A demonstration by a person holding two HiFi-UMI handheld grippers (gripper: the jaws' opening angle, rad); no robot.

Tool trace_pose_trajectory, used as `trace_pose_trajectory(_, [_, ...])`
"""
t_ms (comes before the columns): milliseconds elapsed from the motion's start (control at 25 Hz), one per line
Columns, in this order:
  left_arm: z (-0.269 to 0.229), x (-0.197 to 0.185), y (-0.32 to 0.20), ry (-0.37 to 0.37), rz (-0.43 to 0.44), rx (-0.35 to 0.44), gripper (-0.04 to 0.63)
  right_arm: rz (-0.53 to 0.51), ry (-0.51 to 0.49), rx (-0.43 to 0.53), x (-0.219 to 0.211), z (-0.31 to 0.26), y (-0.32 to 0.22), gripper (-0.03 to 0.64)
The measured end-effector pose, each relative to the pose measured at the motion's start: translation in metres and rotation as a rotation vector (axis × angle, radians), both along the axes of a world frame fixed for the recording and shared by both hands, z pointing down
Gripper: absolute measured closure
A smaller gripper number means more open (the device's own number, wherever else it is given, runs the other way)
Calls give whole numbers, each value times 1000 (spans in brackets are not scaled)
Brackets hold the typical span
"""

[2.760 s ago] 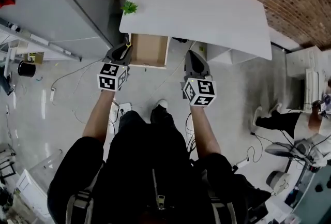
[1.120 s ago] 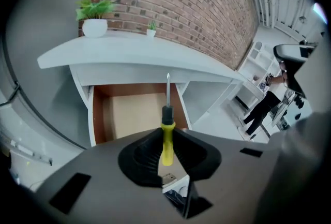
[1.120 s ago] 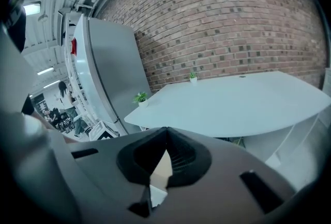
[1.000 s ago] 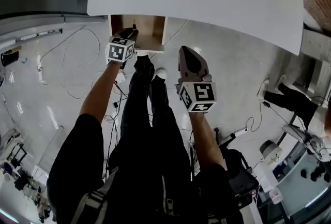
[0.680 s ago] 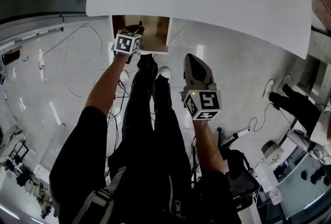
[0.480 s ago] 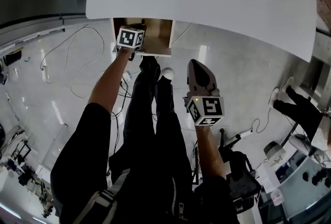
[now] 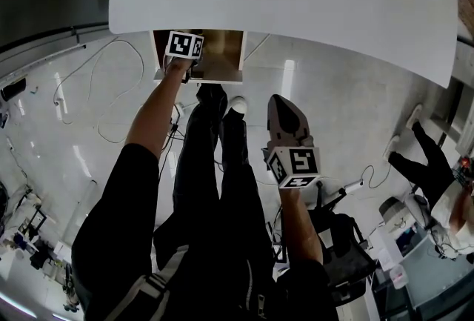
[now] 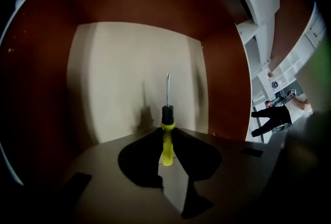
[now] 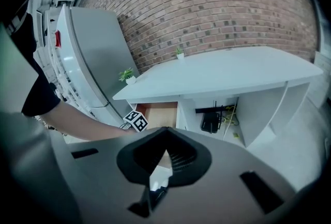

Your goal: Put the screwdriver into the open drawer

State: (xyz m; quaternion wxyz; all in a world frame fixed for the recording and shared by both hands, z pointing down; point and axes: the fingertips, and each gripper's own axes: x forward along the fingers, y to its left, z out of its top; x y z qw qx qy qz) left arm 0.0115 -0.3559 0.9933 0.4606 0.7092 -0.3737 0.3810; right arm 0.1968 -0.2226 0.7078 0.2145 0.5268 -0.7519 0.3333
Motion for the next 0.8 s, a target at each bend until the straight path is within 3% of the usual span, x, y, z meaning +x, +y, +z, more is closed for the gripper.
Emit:
trace_pose_trajectory(200, [18, 0, 13, -20, 22, -67, 517, 20, -6, -13, 2, 5, 4, 611])
trace_pose_trajectory(320, [27, -5, 18, -12, -32, -108, 516, 30, -10, -23, 2, 7, 6, 611])
trace_pose_trajectory(480, [32, -12, 13, -16, -77, -119, 515, 37, -14, -30, 3, 9, 9, 611])
trace_pose_trajectory(800, [31, -10, 13, 3, -35, -135, 504, 56, -24, -35, 6, 10, 11, 611])
